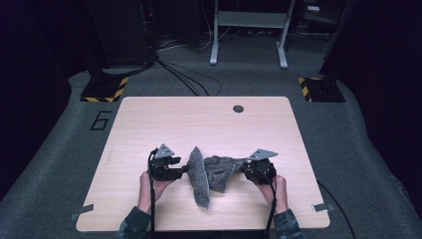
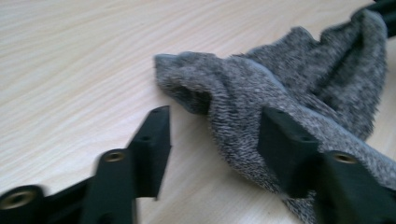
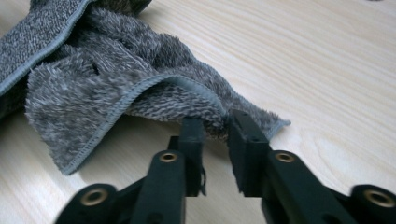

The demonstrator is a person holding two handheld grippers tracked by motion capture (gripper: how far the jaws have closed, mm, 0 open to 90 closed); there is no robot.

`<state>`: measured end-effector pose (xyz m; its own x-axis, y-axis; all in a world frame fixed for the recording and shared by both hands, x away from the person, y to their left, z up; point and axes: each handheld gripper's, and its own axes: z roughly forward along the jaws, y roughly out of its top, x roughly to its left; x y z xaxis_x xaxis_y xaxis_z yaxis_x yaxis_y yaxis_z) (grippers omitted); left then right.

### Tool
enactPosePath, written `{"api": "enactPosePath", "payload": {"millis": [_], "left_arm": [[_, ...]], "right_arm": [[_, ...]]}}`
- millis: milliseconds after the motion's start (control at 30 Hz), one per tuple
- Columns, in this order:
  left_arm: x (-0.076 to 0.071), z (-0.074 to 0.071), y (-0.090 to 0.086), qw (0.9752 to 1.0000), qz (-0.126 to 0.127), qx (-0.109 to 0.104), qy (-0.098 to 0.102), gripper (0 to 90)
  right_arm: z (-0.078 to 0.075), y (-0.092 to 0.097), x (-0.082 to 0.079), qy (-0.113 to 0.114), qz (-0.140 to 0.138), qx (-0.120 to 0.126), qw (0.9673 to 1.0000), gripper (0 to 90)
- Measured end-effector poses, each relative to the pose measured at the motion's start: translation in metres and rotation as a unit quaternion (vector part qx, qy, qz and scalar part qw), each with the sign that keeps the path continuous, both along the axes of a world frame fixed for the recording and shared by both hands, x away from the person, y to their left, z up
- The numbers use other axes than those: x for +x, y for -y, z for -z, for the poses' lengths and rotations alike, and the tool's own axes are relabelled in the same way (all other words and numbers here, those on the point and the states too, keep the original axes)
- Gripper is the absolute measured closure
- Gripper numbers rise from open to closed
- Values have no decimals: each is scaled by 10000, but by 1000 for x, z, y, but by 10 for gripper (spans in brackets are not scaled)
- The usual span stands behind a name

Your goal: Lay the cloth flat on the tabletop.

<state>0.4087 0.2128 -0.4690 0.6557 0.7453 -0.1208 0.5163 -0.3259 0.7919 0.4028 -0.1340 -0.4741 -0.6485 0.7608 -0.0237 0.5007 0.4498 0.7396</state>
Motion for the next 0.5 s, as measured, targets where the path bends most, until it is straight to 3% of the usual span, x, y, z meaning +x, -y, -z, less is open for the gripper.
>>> {"api": "enactPosePath", "payload": {"millis": [133, 300, 500], "left_arm": [[4, -8, 4, 10000, -15, -31, 64, 340], [11, -17, 19, 9998, 101, 94, 164, 321], [19, -23, 41, 9991, 292, 244, 177, 303]], "right_arm": [[-3, 15, -3, -99, 110, 109, 9998, 640], [-12, 22, -5, -91, 100, 175, 9998, 554], [-12, 23, -4, -187, 66, 133, 9997, 520]]}}
